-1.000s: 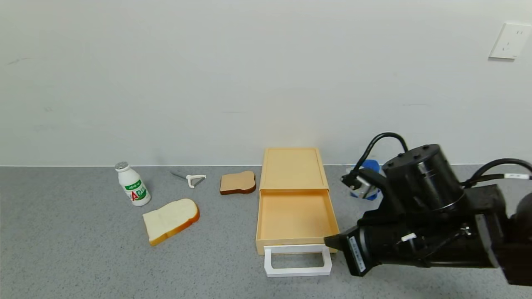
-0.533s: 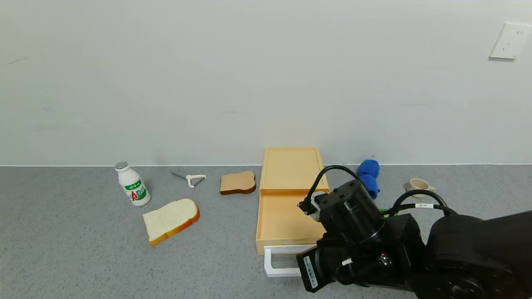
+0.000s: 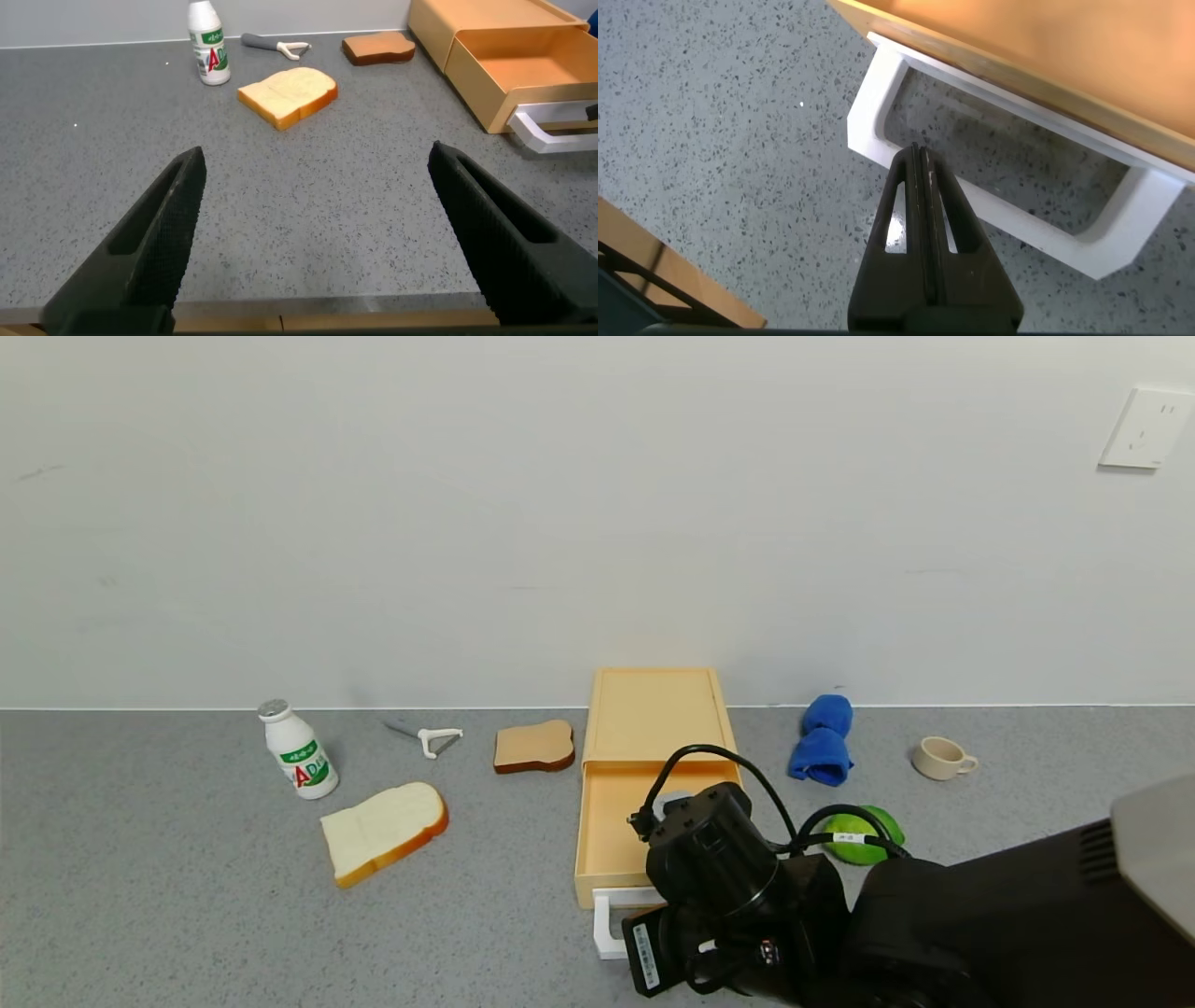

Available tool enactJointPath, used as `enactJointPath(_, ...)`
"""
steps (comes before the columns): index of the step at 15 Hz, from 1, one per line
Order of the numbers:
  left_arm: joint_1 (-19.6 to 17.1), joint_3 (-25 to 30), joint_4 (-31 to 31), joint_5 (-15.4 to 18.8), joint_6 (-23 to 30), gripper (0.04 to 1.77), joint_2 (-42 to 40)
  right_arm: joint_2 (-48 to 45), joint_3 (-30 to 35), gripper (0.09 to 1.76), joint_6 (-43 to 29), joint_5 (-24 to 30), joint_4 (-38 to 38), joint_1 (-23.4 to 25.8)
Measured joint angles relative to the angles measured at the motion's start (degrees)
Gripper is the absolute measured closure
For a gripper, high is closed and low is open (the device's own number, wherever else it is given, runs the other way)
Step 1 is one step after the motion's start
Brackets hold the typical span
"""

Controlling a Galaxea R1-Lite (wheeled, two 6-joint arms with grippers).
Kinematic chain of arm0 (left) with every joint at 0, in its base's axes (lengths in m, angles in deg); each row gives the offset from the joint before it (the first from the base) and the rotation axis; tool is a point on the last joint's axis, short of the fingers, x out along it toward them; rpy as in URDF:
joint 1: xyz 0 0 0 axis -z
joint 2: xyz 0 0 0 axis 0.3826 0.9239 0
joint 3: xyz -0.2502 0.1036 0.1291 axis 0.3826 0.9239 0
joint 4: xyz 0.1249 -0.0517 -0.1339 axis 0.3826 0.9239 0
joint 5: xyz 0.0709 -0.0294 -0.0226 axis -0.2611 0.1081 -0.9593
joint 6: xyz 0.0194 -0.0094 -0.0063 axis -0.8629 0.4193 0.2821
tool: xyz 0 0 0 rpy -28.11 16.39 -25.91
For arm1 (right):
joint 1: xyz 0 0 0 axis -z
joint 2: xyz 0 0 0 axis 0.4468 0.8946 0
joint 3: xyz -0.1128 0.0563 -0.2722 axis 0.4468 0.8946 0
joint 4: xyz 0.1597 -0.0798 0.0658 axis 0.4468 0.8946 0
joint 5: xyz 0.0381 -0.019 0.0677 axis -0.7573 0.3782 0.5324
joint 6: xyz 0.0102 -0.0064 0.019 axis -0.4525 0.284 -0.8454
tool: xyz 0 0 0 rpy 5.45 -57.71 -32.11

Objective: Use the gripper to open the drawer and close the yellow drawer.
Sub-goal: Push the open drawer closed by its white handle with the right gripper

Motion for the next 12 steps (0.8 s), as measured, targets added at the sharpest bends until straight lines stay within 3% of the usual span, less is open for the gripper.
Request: enactJointPath(12,0.00,0.00,-0.02,0.02,0.02,0.09,0.02,6.21,-6.10,1.73,0.05,-2.17,0.11,0.55)
